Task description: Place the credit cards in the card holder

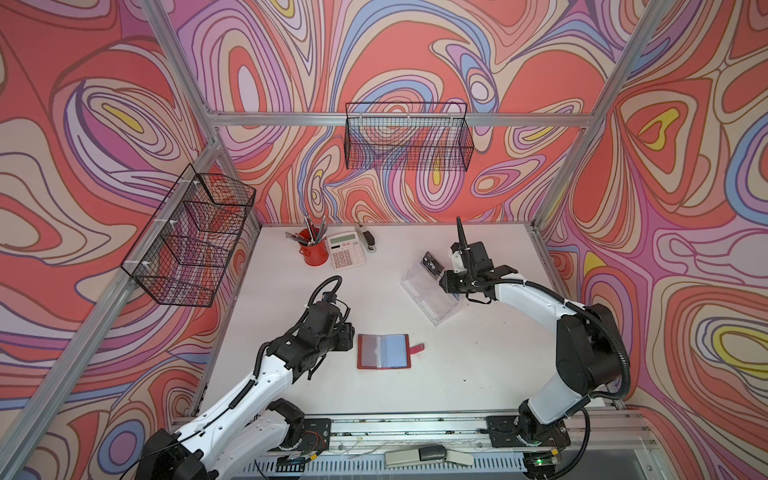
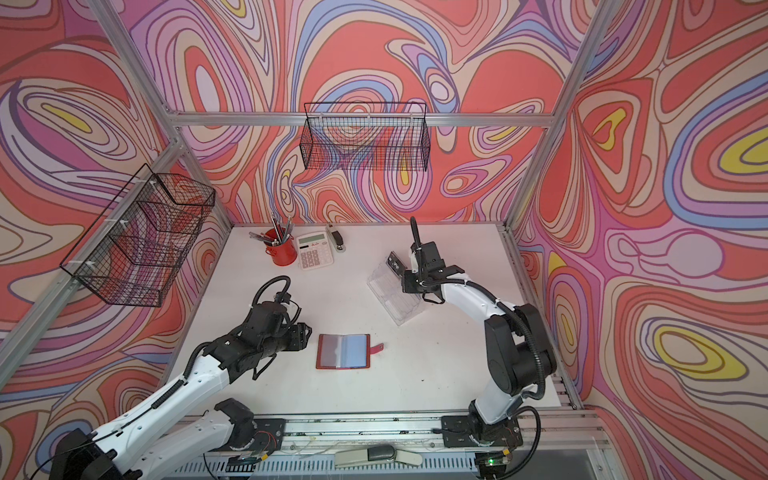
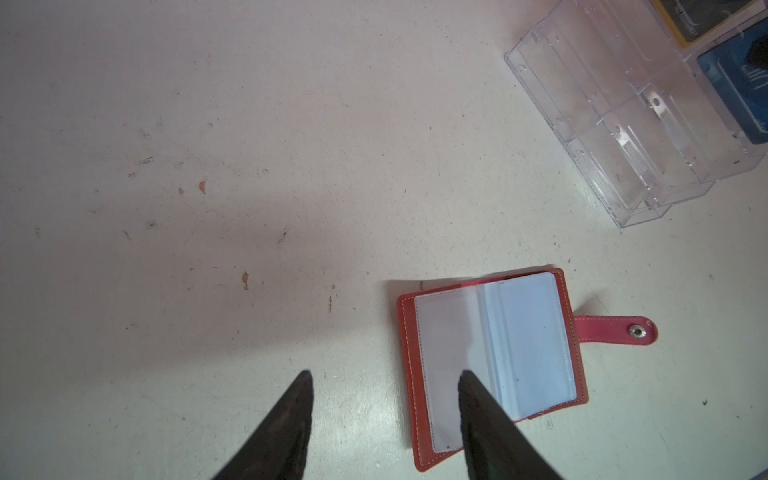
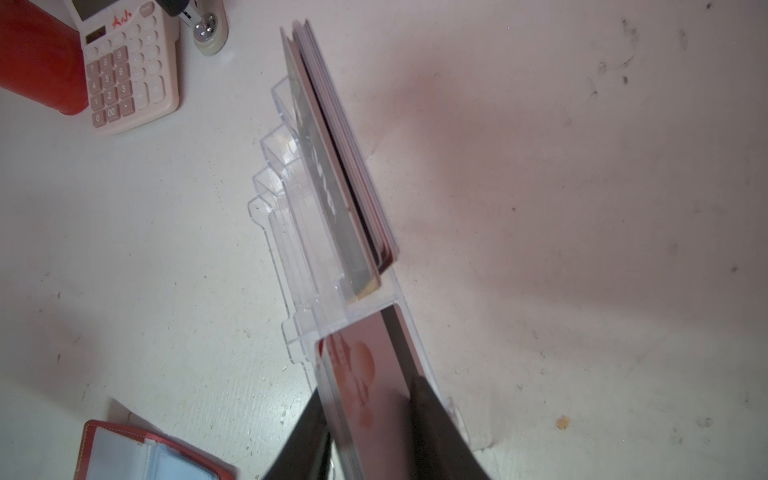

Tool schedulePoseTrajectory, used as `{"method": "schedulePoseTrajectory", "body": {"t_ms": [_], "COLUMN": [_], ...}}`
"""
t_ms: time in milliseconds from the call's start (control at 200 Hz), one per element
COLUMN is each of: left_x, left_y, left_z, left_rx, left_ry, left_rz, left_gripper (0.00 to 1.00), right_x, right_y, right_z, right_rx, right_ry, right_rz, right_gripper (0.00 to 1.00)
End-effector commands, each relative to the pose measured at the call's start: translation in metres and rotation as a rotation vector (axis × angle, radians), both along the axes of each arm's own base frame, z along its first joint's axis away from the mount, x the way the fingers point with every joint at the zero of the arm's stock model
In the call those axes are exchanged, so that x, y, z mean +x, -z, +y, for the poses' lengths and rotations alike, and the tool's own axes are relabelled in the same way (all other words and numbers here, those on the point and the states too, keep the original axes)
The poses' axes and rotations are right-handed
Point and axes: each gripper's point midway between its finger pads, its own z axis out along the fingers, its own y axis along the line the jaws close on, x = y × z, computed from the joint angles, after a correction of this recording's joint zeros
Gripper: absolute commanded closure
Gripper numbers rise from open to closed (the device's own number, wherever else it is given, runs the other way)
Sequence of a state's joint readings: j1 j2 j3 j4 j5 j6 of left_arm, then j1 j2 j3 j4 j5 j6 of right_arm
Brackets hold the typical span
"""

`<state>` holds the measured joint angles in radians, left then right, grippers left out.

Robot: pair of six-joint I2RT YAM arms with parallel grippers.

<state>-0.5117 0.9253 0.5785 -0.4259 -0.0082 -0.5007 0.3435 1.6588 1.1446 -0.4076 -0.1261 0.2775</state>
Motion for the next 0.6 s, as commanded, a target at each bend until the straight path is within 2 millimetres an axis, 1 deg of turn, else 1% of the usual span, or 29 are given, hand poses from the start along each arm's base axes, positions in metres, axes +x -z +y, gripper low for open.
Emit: {"method": "schedulePoseTrajectory", "body": {"t_ms": [0,90,205,376,456,596], "left_x": [0.002,0.002,0.002,0.002,0.001,0.001], "left_y": [-0.007,-0.007,-0.007,-0.009,-0.008,-0.008], "left_z": [-0.001,-0.001,-0.001,0.000,0.000,0.000], "left_rx": [0.011,0.008,0.009,0.008,0.007,0.009], "left_ry": [0.005,0.005,0.005,0.001,0.003,0.004], "left_rz": [-0.002,-0.005,-0.003,-0.012,-0.011,-0.007], "left_gripper": [0.42,0.42,0.42,0.42,0.42,0.42], "right_x": [-0.002,-0.002,-0.002,-0.004,-0.005,-0.007], "right_y": [-0.001,-0.003,-0.006,-0.007,-0.007,-0.005], "right_z": [-0.014,-0.018,-0.017,-0.018,-0.018,-0.008], "right_rx": [-0.080,-0.099,-0.086,-0.087,-0.078,-0.025], "right_ry": [0.037,0.051,0.055,0.065,0.073,0.054], "right_rz": [0.004,0.004,0.003,0.022,0.025,0.045], "right_gripper": [0.66,0.72,0.76,0.86,0.87,0.87]}}
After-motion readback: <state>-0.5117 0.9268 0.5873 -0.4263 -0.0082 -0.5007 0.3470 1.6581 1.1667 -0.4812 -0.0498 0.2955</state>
